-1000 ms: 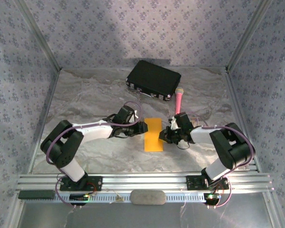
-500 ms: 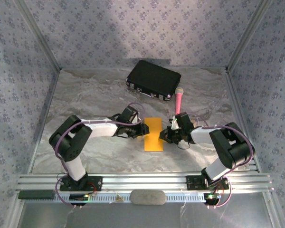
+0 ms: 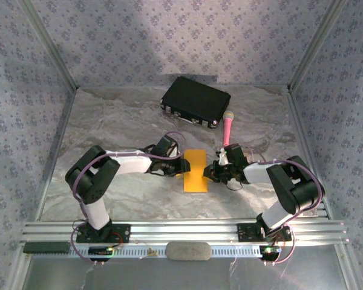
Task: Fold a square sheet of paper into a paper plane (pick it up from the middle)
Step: Third fold the triangle at the center of the table.
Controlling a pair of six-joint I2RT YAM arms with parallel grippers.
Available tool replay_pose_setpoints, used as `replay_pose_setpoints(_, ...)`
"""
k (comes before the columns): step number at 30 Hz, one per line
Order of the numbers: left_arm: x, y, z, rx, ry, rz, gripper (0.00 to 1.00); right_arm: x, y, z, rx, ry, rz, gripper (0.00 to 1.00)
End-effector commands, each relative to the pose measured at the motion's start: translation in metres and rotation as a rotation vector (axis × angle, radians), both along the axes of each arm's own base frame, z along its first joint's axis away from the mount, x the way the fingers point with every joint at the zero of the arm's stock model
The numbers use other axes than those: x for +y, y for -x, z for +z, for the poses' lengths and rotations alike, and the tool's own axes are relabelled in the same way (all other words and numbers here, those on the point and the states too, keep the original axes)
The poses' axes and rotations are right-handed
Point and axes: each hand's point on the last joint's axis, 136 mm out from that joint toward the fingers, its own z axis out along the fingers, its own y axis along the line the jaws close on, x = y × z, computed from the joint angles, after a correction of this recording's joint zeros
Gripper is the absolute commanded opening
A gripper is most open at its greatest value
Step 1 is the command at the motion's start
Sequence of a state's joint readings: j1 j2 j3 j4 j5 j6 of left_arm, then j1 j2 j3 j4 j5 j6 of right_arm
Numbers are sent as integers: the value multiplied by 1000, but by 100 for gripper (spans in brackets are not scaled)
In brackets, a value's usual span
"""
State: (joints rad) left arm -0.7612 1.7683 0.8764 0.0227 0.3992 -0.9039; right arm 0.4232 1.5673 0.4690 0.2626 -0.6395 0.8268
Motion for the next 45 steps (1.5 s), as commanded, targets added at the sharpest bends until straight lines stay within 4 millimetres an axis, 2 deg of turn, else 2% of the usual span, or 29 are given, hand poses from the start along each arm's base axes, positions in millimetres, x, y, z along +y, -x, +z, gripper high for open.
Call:
replay_pose_setpoints(1,-7,6,3,18,10,-17,34,-19,19,-33,113,99,-45,9)
replay_pose_setpoints(15,-7,6,10,7,18,1,26,-22,17,-33,115,103,-65,9)
replay_pose_setpoints(21,-4,7,12,0,21,11,16,-17,14,-27,97,67,-59,11)
replay_pose_setpoints(29,5,5,22,-47,19,36,6,-9,7,-3,5,32,-46,22)
replay_pose_setpoints(32,3,7,24,-26,29,18,4,-12,4,8,-56,80,-52,33)
replay_pose_setpoints(38,10,6,27,-33,32,45,3,-14,5,31,-183,197,-20,49)
replay_pose_setpoints(41,13,6,29,-35,34,47,2,-17,4,40,-231,238,-14,53)
replay_pose_setpoints(45,19,5,29,-32,32,60,2,-15,2,57,-365,278,-12,53)
